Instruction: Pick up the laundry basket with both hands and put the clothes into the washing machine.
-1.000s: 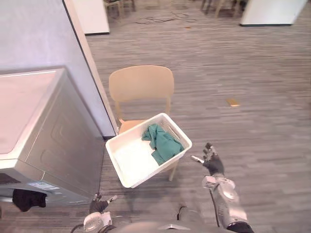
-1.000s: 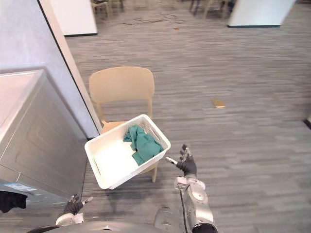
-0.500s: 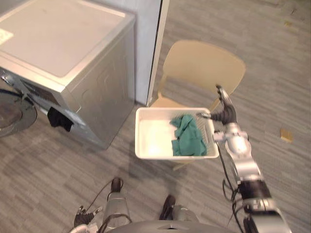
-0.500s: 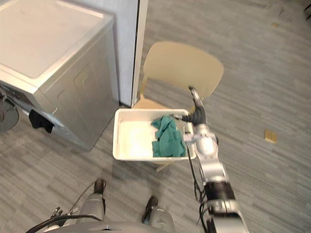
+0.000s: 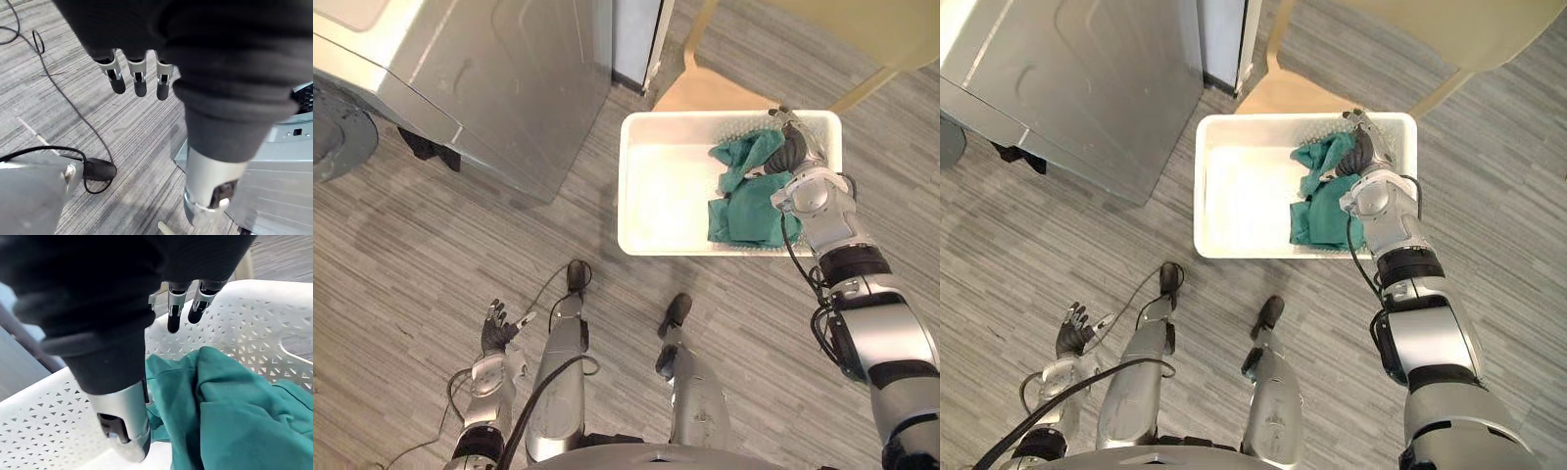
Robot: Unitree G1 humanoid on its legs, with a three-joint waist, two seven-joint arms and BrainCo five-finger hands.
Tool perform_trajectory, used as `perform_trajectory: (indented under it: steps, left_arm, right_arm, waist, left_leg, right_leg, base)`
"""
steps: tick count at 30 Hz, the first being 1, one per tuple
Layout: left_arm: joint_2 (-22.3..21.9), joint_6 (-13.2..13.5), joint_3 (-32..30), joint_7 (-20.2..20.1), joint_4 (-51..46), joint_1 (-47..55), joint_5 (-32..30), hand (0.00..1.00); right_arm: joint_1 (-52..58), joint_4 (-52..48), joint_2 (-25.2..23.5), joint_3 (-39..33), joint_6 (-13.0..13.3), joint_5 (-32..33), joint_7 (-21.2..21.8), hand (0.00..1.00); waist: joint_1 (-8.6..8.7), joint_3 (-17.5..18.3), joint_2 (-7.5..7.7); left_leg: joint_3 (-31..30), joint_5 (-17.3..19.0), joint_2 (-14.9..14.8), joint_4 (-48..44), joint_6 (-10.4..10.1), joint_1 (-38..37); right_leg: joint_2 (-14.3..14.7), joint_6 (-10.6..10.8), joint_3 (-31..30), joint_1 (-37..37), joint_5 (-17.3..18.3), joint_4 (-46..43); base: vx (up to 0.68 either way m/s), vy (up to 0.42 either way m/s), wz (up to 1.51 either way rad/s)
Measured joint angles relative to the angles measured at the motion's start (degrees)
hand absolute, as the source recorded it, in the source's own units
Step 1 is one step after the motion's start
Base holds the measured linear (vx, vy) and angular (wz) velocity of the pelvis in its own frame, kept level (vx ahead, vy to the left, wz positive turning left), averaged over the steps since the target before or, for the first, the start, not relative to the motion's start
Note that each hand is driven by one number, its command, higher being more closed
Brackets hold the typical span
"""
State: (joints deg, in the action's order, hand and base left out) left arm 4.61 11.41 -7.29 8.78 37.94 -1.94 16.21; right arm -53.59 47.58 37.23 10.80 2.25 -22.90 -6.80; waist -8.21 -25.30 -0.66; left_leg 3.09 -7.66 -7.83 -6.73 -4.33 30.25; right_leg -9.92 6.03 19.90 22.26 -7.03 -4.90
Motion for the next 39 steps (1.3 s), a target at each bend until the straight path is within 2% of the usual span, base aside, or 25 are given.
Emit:
perform_trajectory:
  steps: [3, 6, 11, 21, 26, 32, 36, 39]
  left_arm:
    - [-0.03, 0.0, 1.45, 0.48, -0.24, -1.06, 1.92, 0.0]
    - [0.0, -0.03, 2.07, 0.56, -0.31, -2.1, 3.85, 0.0]
    - [-0.12, -0.13, 3.09, 0.54, -0.26, -3.55, 3.98, 0.0]
    - [-1.03, -0.1, 3.47, 0.38, -2.98, -5.53, 6.26, 0.0]
    - [-1.79, -0.13, 3.47, 0.46, -3.0, -5.61, 6.26, 0.0]
    - [-2.51, -0.14, 3.03, 0.84, -2.96, -6.94, 6.92, 0.0]
    - [-2.49, -0.18, 0.54, 1.02, -2.78, -7.64, 8.49, 0.0]
    - [-2.53, -0.43, -0.76, 1.23, -2.3, -7.69, 8.52, 0.0]
  right_arm:
    - [-2.73, 3.64, 0.72, 1.57, -0.09, 0.15, -0.15, 0.0]
    - [-6.23, 5.92, 1.75, 2.68, -0.23, 0.33, -0.23, 0.0]
    - [-7.91, 8.02, 1.8, 4.21, -0.36, 0.64, -1.33, 0.0]
    - [-9.87, 8.62, 4.11, 7.28, -1.53, 2.88, -1.35, 0.0]
    - [-9.17, 8.42, 2.32, 9.38, -1.97, 4.66, -1.4, 0.0]
    - [-7.06, 4.28, 1.19, 7.99, -3.4, 5.5, -0.64, 0.0]
    - [-4.13, -6.16, -0.2, 2.91, -6.24, 7.42, 0.43, 0.0]
    - [-1.79, -13.34, -1.39, -1.19, -6.7, 7.34, 0.07, 0.0]
  waist:
    - [-0.76, -0.09, 0.03]
    - [-0.75, -0.29, 0.37]
    - [-1.05, -0.75, 1.29]
    - [-1.01, -0.43, 1.54]
    - [-0.98, 1.52, 2.87]
    - [-1.06, 2.61, 2.9]
    - [-1.02, 2.59, 2.94]
    - [-0.83, 2.56, 2.99]
  left_leg:
    - [0.0, -0.6, -0.19, 1.15, -0.16, 0.2]
    - [-0.03, -4.17, -0.4, 6.75, -0.24, 0.21]
    - [-0.02, -6.19, -0.81, 9.9, -0.58, 0.22]
    - [-1.18, -6.5, -1.12, 9.98, -1.0, 3.11]
    - [-0.03, -6.8, -1.8, 9.91, -1.2, 3.08]
    - [0.22, -7.18, -2.93, 9.9, -1.53, 2.61]
    - [0.91, -7.44, -3.9, 9.93, -1.87, 2.61]
    - [1.54, -7.55, -4.29, 10.02, -1.94, 2.61]
  right_leg:
    - [0.28, -0.11, 0.08, 0.62, -0.07, 0.15]
    - [0.55, -0.46, 0.81, 2.59, -0.54, 0.73]
    - [0.87, -0.65, 1.29, 3.7, -0.8, 0.89]
    - [0.71, -0.76, 2.9, 6.16, -0.32, -0.41]
    - [1.17, -1.04, 2.54, 6.68, -0.62, -0.23]
    - [2.39, -1.57, 2.26, 6.3, -0.99, 0.29]
    - [3.85, -2.29, 1.08, 6.13, -2.19, 2.4]
    - [4.52, -2.57, 0.69, 5.9, -3.66, 4.49]
  base:
    - [-0.02, -0.034, -0.01]
    - [-0.02, -0.045, 0.04]
    - [0.0, -0.009, 0.01]
    - [0.0, -0.022, 0.04]
    - [0.04, -0.049, -0.12]
    - [0.03, -0.045, -0.06]
    - [0.01, -0.042, -0.14]
    - [0.0, -0.019, -0.18]
